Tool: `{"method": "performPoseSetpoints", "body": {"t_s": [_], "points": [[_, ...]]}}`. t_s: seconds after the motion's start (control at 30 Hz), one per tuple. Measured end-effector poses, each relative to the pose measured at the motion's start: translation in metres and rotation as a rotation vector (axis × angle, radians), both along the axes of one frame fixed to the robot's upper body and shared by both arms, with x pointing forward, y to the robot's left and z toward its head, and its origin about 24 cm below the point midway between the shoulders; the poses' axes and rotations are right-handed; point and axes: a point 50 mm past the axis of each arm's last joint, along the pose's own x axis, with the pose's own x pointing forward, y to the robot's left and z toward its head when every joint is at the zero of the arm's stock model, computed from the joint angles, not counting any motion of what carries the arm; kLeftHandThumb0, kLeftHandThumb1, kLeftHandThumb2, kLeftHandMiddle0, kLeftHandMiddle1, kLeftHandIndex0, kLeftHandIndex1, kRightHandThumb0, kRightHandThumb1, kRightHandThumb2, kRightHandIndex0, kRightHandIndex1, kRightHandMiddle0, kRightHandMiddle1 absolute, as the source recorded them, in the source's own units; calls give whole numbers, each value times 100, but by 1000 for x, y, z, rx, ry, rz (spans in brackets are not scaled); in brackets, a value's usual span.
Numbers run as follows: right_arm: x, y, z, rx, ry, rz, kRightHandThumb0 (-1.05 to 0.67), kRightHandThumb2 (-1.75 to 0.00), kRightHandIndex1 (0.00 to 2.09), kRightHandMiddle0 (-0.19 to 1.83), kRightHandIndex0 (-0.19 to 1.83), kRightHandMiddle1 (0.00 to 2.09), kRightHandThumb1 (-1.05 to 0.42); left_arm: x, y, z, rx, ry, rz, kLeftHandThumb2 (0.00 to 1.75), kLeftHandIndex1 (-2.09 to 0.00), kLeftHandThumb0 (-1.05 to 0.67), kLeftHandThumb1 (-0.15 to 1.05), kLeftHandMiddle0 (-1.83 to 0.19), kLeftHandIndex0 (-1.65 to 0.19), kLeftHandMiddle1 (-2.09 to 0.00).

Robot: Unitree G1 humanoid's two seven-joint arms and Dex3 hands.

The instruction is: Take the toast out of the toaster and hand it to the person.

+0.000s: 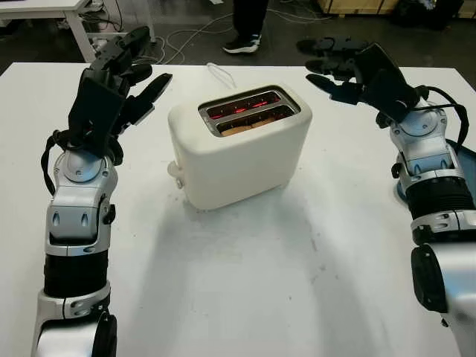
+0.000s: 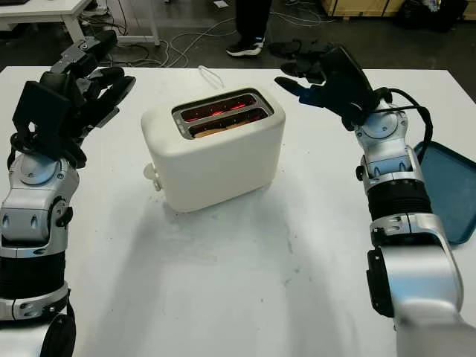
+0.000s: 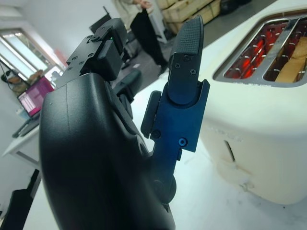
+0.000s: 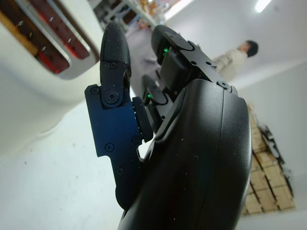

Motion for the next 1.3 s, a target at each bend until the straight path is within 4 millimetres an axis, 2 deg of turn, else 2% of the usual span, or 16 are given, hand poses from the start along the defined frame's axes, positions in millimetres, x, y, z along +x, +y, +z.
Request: {"method": "performPoseSetpoints", "body": {"t_s": [0.2,1.3], "points": [[-1,-1,-3,57,32,5,-55,-30,0,39,36,0,-92,-1,1,0,-5,11,2,7,-20,-55,91,0,-34,-92],[-1,3,-5,34,80,3,-61,-30,1,40,40,0,-92,0,-3,0,25,8,-12,9,-28,-57,92,0,-30,-97]]}}
